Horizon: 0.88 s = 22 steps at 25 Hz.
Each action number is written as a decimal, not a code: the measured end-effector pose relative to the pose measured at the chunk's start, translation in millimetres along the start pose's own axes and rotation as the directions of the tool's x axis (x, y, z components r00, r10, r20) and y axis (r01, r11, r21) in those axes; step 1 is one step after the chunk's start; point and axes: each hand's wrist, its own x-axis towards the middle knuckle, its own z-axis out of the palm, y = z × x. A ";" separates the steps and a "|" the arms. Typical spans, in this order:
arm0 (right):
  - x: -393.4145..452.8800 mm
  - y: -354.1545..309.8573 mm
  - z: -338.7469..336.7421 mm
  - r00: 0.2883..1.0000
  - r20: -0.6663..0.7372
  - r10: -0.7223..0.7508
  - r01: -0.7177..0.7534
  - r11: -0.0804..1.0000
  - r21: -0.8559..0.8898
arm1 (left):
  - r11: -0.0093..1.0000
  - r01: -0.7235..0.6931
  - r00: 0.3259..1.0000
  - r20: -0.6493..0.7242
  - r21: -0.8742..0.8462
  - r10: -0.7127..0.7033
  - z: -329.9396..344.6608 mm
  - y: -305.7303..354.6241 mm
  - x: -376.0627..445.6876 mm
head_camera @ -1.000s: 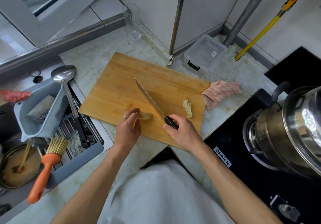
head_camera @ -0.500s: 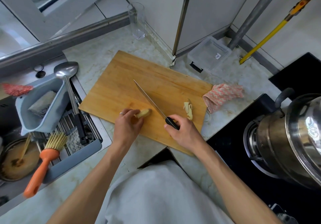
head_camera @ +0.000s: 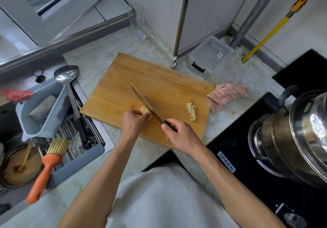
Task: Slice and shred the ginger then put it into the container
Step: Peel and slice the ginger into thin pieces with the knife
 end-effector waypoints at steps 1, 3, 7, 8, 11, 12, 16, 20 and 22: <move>0.8 -1.5 1.1 1.000 0.006 -0.013 0.013 1.000 -0.011 | 0.999 0.028 0.999 0.030 -0.044 -0.026 -0.9 0.2 1.7; 3.6 -4.0 2.5 0.999 0.016 -0.037 0.038 0.999 -0.024 | 0.997 0.042 0.998 0.048 -0.070 -0.039 -2.5 -1.3 2.2; 8.3 -7.3 1.9 0.997 0.028 -0.066 0.067 0.997 -0.034 | 0.997 -0.078 0.993 -0.088 0.005 0.078 -3.6 -2.7 -10.0; 8.4 -7.5 1.8 0.997 0.030 -0.069 0.070 0.997 -0.038 | 0.990 -0.140 0.982 -0.123 0.019 0.141 -2.2 -2.6 -15.0; 8.1 -5.6 0.3 0.997 0.040 -0.061 0.063 0.997 -0.040 | 0.951 -0.304 0.943 -0.123 0.064 0.309 3.1 -8.9 -20.1; 8.3 -4.0 -0.7 0.998 0.041 -0.047 0.048 0.999 -0.022 | 0.937 -0.337 0.935 -0.082 0.091 0.344 2.6 -12.4 -18.1; 8.9 0.9 -3.9 0.998 0.052 0.030 -0.035 0.995 0.099 | 0.874 -0.434 0.900 0.058 0.217 0.432 -5.5 -12.5 -10.2; 10.1 3.5 -6.1 0.999 0.010 0.034 -0.035 0.979 0.201 | 0.942 -0.214 0.966 0.089 -0.260 0.244 -14.4 -8.1 -4.6; 10.8 4.0 -9.1 0.999 -0.003 0.038 -0.036 0.970 0.241 | 0.739 0.089 0.959 0.257 -0.668 0.116 -22.3 -9.0 -1.0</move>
